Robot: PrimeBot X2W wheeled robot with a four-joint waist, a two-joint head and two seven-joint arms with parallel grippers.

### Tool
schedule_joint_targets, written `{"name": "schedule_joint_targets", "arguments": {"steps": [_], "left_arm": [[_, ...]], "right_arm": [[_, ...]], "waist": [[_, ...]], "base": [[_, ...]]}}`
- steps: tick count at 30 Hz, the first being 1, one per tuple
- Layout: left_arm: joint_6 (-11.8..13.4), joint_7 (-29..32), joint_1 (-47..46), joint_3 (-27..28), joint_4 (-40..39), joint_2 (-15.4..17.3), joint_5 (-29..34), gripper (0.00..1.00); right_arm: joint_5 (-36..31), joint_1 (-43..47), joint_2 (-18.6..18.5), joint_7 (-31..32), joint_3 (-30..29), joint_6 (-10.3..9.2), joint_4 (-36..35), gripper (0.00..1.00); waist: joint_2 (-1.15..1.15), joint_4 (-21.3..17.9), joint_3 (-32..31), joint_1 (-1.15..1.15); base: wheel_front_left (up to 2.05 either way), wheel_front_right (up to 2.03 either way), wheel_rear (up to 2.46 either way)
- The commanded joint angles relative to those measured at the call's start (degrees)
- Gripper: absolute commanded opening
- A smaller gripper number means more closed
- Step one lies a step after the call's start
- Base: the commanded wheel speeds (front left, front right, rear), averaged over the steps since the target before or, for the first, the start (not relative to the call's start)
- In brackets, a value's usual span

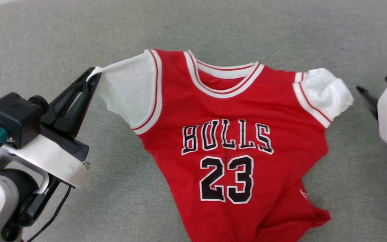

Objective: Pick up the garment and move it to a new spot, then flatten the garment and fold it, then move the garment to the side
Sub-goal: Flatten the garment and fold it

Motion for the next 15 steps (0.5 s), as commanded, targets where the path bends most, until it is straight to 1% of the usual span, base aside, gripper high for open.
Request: {"name": "schedule_joint_targets", "arguments": {"steps": [1,5,9,10,11,12,15], "left_arm": [[0.1,-0.2,-1.0,0.0,-0.4,-0.3,0.3,0.00],[-0.5,-0.6,-2.1,-0.7,-1.4,-1.2,0.5,0.00],[-1.0,-1.1,-3.2,-1.2,-1.7,-2.1,0.9,0.00],[-1.0,-1.1,-3.2,-1.5,-1.7,-2.3,0.9,0.00],[-1.5,-1.2,-3.2,-2.1,-2.2,-2.6,0.8,0.00],[-1.5,-1.2,-3.2,-2.2,-2.3,-2.7,0.7,0.00],[-1.6,-1.5,-3.4,-2.4,-2.5,-2.8,0.7,0.00]], "right_arm": [[-0.1,-1.4,-0.2,0.7,0.3,-0.02,0.8,1.00],[0.0,-6.4,0.5,4.7,1.2,-0.02,6.6,1.00],[-0.7,-8.4,-0.4,6.7,4.1,-0.02,11.6,1.00],[-0.5,-8.6,-0.8,6.9,5.0,-0.02,12.5,1.00],[-1.5,-8.1,-2.3,6.8,7.5,-0.03,15.4,1.00],[-1.7,-7.7,-2.6,6.5,8.1,-0.03,16.5,1.00],[-0.7,-5.9,-2.0,5.5,8.3,-0.04,19.8,1.00]], "waist": [[0.00,1.8,1.8,0.00],[0.00,3.8,3.6,0.00],[0.00,5.3,4.8,0.00],[0.00,5.7,5.0,0.00],[0.00,6.4,5.5,0.00],[0.00,6.7,5.6,0.00],[0.00,7.2,6.1,0.00]], "base": [[0.00,0.00,0.00],[0.00,0.00,0.00],[0.00,0.00,0.00],[0.00,0.00,0.00],[0.00,0.00,0.00],[0.00,0.00,0.00],[0.00,0.00,0.00]]}}
